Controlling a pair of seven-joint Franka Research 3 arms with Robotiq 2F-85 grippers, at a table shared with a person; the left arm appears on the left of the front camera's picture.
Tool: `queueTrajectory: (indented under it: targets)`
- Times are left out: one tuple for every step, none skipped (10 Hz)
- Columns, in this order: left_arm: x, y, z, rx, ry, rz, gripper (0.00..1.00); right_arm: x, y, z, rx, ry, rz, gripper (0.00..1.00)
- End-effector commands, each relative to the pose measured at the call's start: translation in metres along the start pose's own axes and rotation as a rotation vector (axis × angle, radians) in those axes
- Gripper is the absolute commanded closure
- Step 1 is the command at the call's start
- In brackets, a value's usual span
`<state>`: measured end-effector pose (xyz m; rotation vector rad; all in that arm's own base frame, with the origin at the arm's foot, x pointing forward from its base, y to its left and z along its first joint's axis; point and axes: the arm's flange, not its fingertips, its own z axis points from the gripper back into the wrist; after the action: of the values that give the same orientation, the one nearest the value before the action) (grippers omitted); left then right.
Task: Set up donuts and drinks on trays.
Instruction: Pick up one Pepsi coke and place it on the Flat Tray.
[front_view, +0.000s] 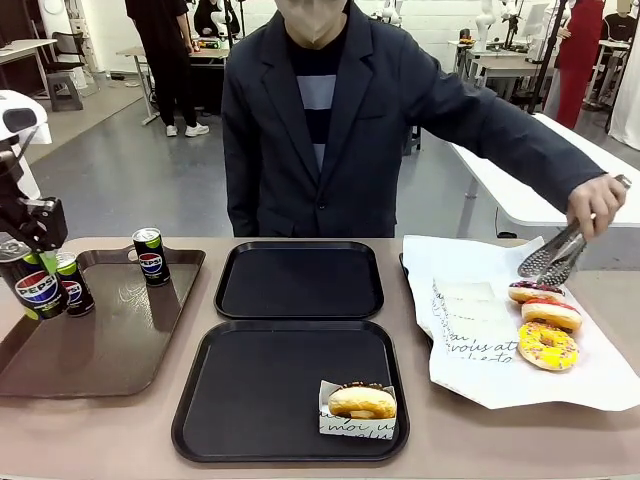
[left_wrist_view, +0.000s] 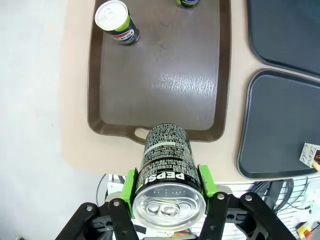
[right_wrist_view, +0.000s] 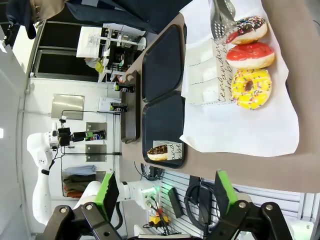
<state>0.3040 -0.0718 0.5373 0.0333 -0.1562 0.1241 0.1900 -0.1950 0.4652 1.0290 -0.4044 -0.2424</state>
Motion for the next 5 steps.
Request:
queueTrajectory:
  targets:
    - [0.0043,-0.0045,-0.0022,-0.007,-0.006,-0.012,0.89,0.0007,-0.0015,0.0006,0.022,-0.004,0.014,0.00]
    - [0.0043,-0.0045,-0.0022,-0.007,-0.006,-0.012,0.89,0.0007,-0.0015,0.0006,0.022,-0.004,0.014,0.00]
    - [0.0043,-0.0045,-0.0022,-0.007,-0.006,-0.012,0.89,0.0007,-0.0015,0.0006,0.022,-0.004,0.014,0.00]
    - [0.0043,-0.0045,-0.0022,-0.007,-0.006,-0.012,0.89,0.0007,-0.0015,0.0006,0.022,-0.004,0.014,0.00]
    - [0.0023,-0.0034,-0.0058,0.005,0.015,-0.007,0.42,0.0007,-0.0015,0.0006,0.022,-0.004,0.014,0.00]
